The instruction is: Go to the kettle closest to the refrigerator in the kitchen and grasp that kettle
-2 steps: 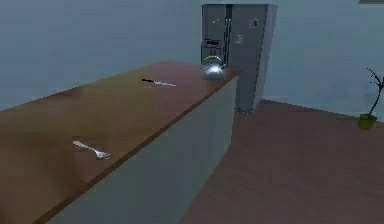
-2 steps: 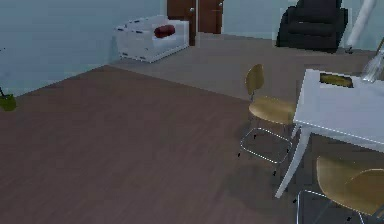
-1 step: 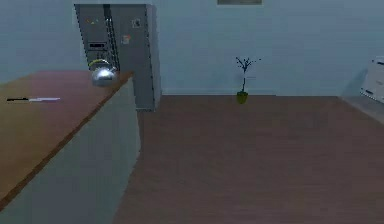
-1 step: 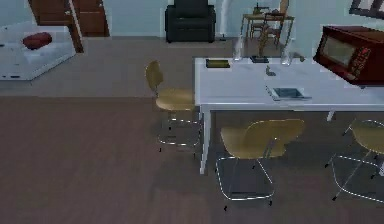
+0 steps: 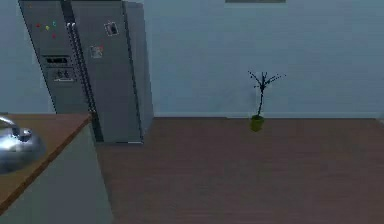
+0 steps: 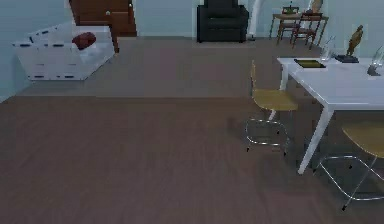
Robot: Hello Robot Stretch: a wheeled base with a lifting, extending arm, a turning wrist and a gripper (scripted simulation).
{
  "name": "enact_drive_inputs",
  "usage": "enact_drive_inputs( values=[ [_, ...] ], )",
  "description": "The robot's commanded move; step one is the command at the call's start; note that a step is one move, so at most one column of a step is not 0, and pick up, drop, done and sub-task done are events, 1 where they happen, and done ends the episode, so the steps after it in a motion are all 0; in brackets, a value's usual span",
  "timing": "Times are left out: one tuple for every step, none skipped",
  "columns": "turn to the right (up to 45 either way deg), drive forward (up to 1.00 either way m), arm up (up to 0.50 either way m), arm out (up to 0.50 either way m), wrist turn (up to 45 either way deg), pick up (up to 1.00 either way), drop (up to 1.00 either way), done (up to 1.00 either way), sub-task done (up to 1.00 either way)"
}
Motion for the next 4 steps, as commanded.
enact_drive_inputs(
  values=[
    [-45.0, 0.0, 0.0, 0.0, 0.0, 0.0, 0.0, 0.0, 0.0],
    [-45.0, 0.0, 0.0, 0.0, 0.0, 0.0, 0.0, 0.0, 0.0],
    [-39.0, 0.0, 0.0, 0.0, 0.0, 0.0, 0.0, 0.0, 0.0],
    [45.0, 0.0, 0.0, 0.0, 0.0, 0.0, 0.0, 0.0, 0.0]
  ],
)
